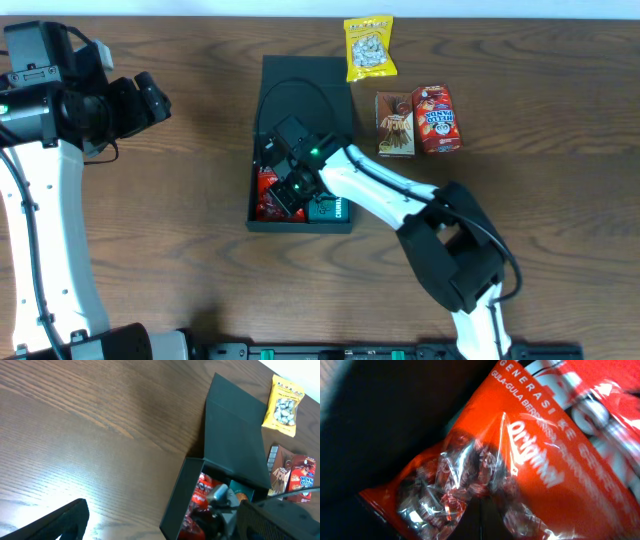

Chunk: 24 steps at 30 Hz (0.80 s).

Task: Pack container
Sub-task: 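Lay the red bag beside the cookie box and press it flat, then withdraw the right gripper toward the yellow snack bag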

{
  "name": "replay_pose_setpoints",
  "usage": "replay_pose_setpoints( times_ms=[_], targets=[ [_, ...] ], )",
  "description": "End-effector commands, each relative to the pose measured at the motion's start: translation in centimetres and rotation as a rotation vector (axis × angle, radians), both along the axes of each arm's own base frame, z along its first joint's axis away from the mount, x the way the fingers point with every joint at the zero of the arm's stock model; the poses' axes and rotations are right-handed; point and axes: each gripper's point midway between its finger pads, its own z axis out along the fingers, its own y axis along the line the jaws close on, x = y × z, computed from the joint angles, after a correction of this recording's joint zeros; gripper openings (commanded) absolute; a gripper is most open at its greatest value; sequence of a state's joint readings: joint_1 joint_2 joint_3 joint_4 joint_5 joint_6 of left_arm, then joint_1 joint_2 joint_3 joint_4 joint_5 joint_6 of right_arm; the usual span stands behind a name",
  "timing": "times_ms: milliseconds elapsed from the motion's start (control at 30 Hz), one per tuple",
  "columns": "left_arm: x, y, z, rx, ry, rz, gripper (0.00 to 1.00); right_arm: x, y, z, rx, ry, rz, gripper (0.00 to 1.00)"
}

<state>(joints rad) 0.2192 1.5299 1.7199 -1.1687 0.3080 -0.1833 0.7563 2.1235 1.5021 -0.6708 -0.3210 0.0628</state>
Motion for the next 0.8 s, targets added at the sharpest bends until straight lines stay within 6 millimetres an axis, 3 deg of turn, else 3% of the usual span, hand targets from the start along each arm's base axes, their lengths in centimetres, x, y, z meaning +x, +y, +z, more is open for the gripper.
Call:
replay_pose_setpoints(
  times_ms=[0,133,267,467,533,633,700,767],
  targets=[
    [0.1,0.2,0.1,0.002,0.0,0.008,0.95,-0.7,-0.6,-2.9,-0.069,0.009,0.023,0.01],
    [0.1,0.2,0.1,0.002,0.003,0.008,0.95,0.5,-0.6,-2.5,-0.064,-0.028,0.007,0.02],
    [0.0,0.2,0.0,0.001,0.006,0.008,0.95,1.3,-0.8,-0.4,-0.048,-0.031,-0.009,0.01],
    [0.0,0.2,0.0,0.001,0.007,0.008,0.95,2.8,-0.8,6.9,0.059,-0.048,-0.015,0.01],
    [0.0,0.2,0.0,0.001,0.006,0.008,0.95,4.5,-1.3,10.6,0.117,-0.114,-0.046,0.02],
    [0.0,0.2,0.0,0.001,0.007,0.008,0.95,8.8,-3.2,16.0,0.202,-0.274,-0.128,0.01],
    [0.0,0.2,0.0,0.001,0.006,0.008,0.95,12.8,-6.0,18.6,0.227,-0.398,-0.222,0.01],
    [0.0,0.2,0.0,0.001,0.007,0.008,0.95,16.9,-9.3,19.9,0.248,-0.495,-0.316,0.01]
  ],
)
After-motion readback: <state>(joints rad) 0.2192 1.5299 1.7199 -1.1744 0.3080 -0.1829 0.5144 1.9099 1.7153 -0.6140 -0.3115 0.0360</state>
